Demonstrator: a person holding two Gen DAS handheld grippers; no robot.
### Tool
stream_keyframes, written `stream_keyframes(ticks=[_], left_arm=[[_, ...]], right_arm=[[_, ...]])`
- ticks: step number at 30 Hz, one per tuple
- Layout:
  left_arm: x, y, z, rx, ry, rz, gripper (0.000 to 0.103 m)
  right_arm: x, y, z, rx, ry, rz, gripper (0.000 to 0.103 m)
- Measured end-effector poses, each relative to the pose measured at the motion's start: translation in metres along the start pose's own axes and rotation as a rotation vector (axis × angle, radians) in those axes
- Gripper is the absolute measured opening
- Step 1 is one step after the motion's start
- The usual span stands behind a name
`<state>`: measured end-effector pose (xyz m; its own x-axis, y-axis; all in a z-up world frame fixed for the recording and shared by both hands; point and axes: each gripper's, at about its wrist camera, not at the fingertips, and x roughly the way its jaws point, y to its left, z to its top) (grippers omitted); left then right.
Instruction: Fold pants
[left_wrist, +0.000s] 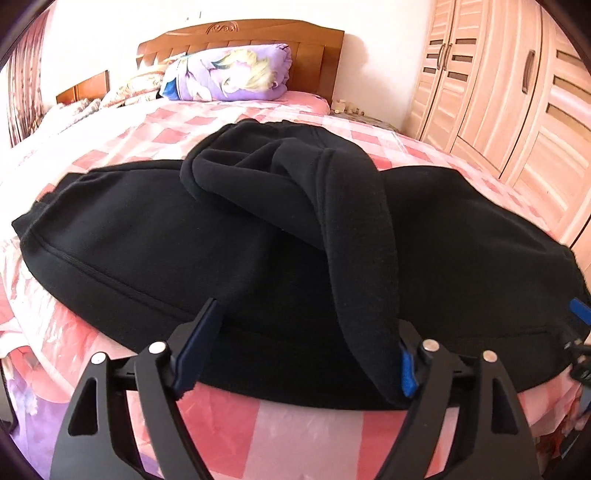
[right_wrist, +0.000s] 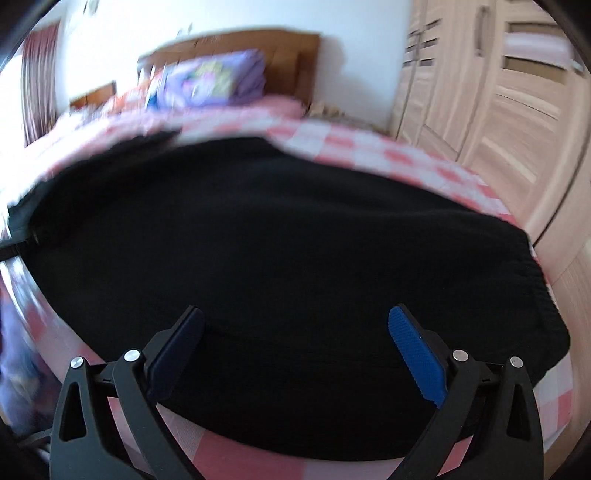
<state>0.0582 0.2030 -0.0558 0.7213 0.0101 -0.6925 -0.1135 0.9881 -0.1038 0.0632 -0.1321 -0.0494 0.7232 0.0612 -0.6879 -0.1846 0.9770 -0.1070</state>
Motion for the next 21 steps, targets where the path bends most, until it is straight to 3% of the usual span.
stream_keyframes(ticks=[8,14,16,21], left_arm=[[0.001,0.000,-0.001,0.013,-0.018,0.036,0.092],[-0.002,-0.002,-0.003,0.103,-0.037,0.087,0.101],[-0.002,-0.001,-0.002,0.131,-0.033,0.088,0.101],[-0.001,0.001,-0.004,0.150,-0.043,0.084,0.101]], right_arm=[[-0.009,0.006,-0.006,-0.006,0.027,-0.008,0.098],[-0.008,-0.003,-0.002,-0.013,0.058,0.020,0.098],[-0.010,-0.005,0.009,-0.005,0.086,0.032,0.098],[-0.010,0.018,0.068,-0.019,-0.027,0.114,0.098]])
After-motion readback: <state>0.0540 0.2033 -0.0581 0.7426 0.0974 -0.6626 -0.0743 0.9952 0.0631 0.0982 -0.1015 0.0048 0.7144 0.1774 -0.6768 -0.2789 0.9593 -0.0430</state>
